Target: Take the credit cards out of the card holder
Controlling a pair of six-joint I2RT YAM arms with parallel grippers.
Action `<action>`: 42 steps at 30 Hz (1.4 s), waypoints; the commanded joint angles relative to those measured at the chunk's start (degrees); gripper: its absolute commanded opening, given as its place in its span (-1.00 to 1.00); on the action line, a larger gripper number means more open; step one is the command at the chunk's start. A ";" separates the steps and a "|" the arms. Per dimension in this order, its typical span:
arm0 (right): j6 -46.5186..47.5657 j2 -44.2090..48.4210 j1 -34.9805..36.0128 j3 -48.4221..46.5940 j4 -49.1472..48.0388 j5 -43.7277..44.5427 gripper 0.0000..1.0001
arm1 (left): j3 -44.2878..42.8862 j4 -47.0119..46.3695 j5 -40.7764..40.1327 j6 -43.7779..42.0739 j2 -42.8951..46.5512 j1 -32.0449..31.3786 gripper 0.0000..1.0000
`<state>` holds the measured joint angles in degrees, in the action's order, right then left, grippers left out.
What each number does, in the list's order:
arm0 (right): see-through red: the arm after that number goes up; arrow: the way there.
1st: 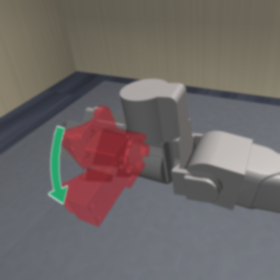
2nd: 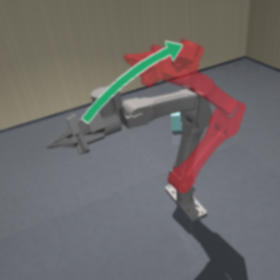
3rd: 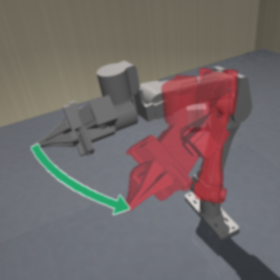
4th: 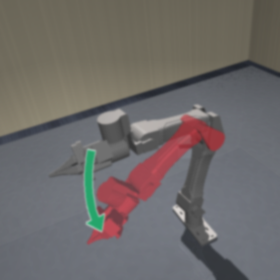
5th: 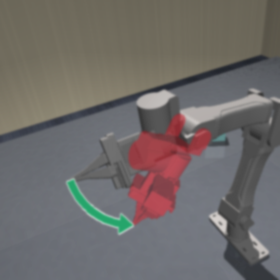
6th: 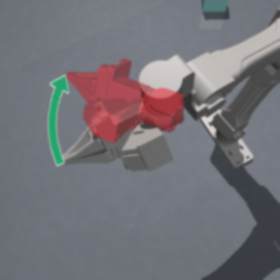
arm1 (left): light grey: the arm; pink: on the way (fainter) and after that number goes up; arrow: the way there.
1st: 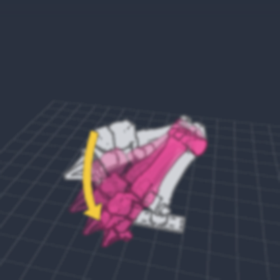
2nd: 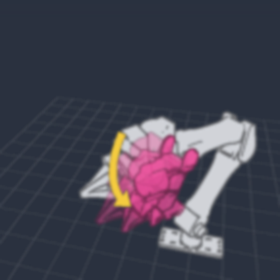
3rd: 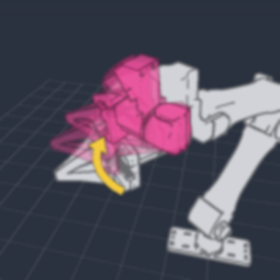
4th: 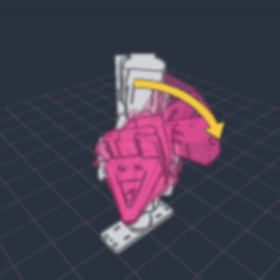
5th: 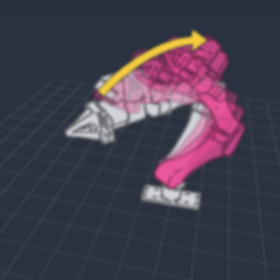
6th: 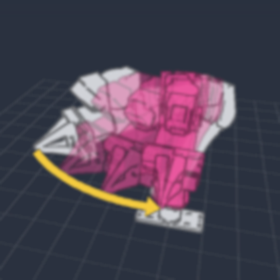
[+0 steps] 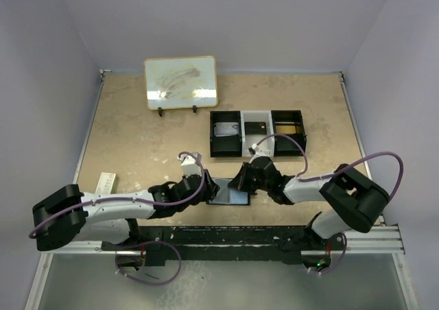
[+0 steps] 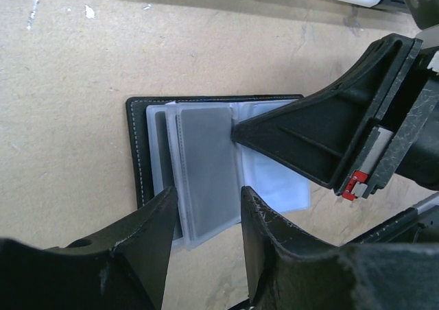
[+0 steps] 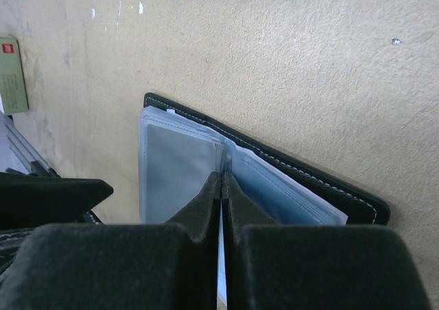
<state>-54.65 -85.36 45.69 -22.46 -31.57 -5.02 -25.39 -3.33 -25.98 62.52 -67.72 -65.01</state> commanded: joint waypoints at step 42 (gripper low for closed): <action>-6.19 -7.06 0.03 8.40 -0.89 5.18 -1.00 | -2.30 -8.00 -1.06 2.33 -8.41 -0.29 -0.12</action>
<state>-62.30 -88.47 45.63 -16.95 -44.40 -3.79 -25.93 -10.39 -26.26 65.36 -76.84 -65.06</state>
